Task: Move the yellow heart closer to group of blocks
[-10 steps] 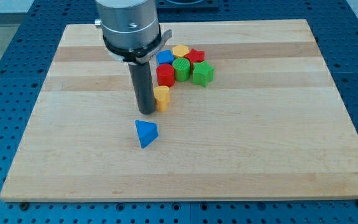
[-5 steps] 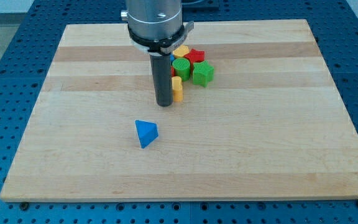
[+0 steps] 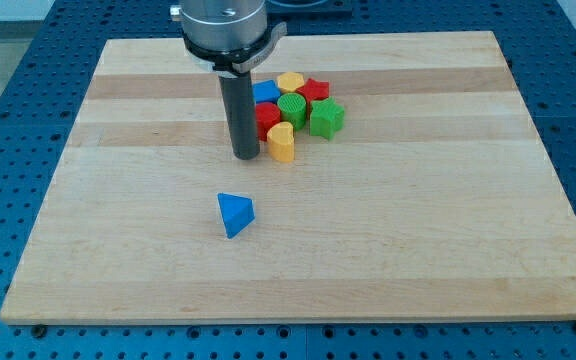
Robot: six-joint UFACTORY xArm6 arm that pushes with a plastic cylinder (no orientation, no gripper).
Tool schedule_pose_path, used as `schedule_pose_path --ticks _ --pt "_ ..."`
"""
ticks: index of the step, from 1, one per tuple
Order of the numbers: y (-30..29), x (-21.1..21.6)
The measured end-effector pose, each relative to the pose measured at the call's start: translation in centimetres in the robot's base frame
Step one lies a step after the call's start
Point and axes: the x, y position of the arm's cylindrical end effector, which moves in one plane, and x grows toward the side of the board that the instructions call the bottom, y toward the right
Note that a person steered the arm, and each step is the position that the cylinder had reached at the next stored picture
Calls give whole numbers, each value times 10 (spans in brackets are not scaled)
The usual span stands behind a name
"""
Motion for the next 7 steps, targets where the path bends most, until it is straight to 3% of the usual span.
schedule_pose_path --ticks 7 --pt "79 19"
